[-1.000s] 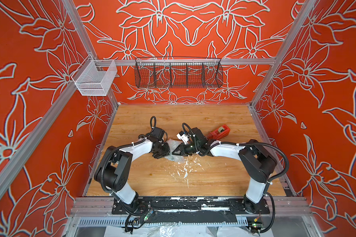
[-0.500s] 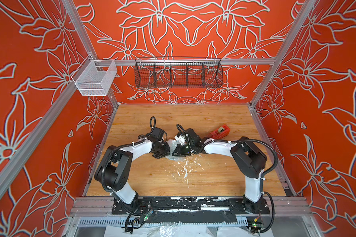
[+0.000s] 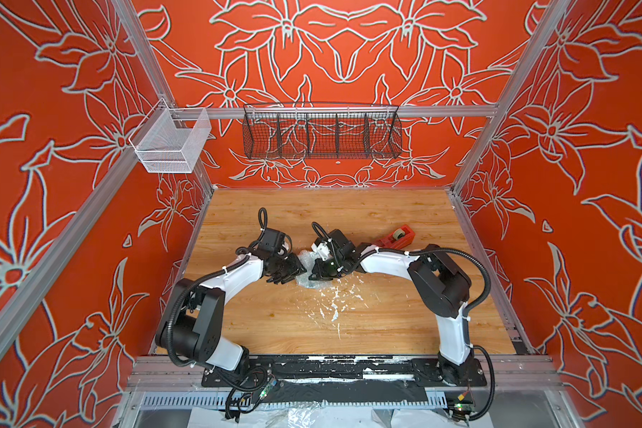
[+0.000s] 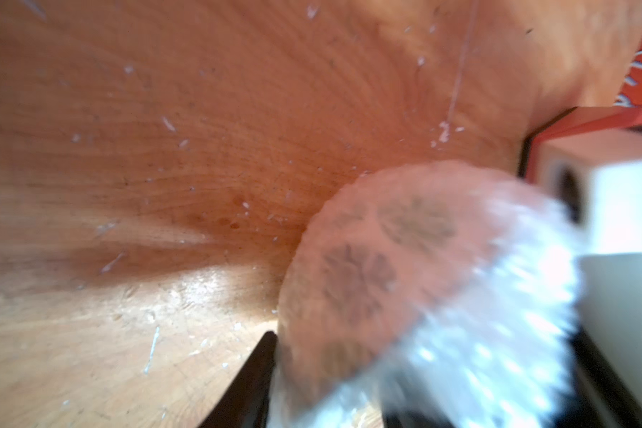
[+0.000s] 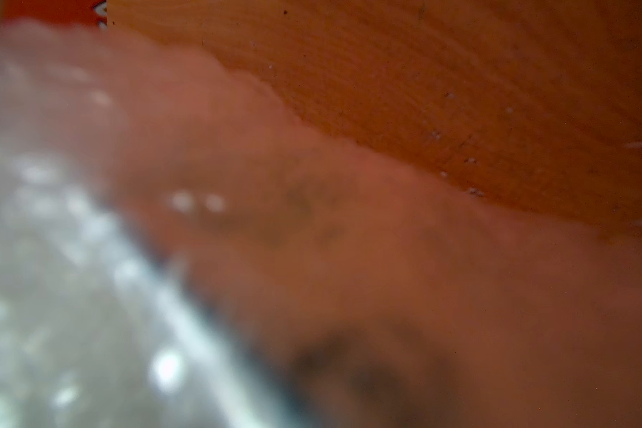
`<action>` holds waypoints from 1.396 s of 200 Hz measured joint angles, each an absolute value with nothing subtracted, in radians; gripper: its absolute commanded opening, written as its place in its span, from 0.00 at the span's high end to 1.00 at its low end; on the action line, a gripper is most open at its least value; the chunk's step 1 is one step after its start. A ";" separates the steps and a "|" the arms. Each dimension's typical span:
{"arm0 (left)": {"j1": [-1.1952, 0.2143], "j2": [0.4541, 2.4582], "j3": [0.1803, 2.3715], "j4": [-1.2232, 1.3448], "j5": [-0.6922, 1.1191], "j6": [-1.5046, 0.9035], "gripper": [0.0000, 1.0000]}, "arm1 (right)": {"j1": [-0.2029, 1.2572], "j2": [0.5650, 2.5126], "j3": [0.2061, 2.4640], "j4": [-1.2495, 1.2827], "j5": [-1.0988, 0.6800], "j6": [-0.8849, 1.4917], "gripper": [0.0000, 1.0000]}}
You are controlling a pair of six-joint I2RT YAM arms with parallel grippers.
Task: Wrap bowls in bubble wrap
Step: Wrap the bowl in bubble wrap.
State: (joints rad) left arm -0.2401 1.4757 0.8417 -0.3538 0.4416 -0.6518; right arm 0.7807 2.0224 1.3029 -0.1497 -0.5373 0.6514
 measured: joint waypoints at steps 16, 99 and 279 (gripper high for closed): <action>-0.231 1.460 0.840 -0.354 0.451 -0.646 0.50 | 0.780 2.027 1.319 -0.168 -0.534 0.647 0.88; -0.207 1.346 0.781 -0.311 0.521 -0.630 0.31 | 0.781 2.054 1.384 -0.248 -0.521 0.630 0.89; -0.224 1.487 0.891 -0.333 0.398 -0.565 0.24 | 0.792 2.074 1.435 -0.259 -0.516 0.628 0.91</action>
State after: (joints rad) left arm -0.2241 1.4872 0.8913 -0.3328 0.3977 -0.5652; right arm 0.7918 2.0743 1.4349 -0.2588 -0.5156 0.6281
